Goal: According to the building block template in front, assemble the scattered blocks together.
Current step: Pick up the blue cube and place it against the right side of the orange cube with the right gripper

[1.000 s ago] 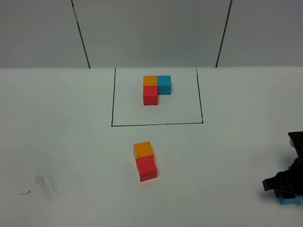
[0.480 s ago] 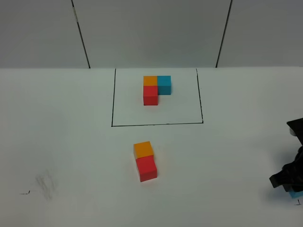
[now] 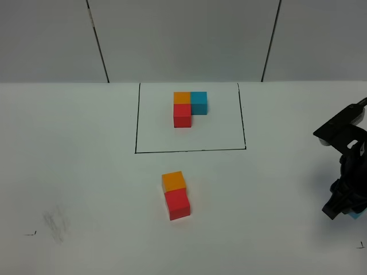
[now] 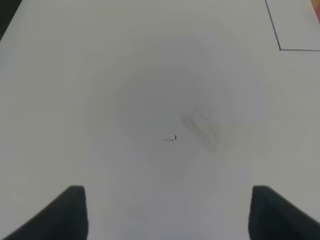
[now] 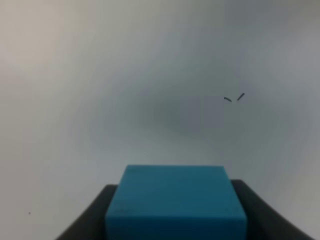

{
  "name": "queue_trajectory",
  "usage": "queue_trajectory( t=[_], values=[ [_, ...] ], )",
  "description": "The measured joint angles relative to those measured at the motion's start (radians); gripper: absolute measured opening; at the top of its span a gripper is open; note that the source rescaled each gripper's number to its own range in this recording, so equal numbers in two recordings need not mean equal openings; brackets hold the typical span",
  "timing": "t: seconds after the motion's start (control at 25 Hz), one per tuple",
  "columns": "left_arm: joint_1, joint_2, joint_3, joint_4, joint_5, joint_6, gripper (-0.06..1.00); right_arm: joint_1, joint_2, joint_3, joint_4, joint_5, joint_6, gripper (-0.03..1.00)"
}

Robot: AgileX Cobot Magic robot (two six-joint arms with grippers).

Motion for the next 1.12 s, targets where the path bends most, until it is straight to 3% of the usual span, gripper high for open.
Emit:
queue_trajectory(
  t=[0.2,0.36,0.6,0.84,1.12],
  values=[
    [0.0,0.0,0.0,0.0,0.0,0.001,0.61,0.001,0.033,-0.017,0.036,0.065,-0.27,0.01],
    [0.0,0.0,0.0,0.0,0.0,0.001,0.61,0.001,0.058,-0.037,0.07,0.047,-0.442,0.01],
    [0.0,0.0,0.0,0.0,0.0,0.001,0.61,0.011,0.066,-0.123,0.076,0.038,-0.538,0.01],
    [0.0,0.0,0.0,0.0,0.0,0.001,0.61,0.027,0.132,-0.287,0.145,0.185,-0.646,0.01],
    [0.0,0.0,0.0,0.0,0.0,0.001,0.61,0.077,0.244,-0.475,0.216,0.265,-0.74,0.01]
  ],
)
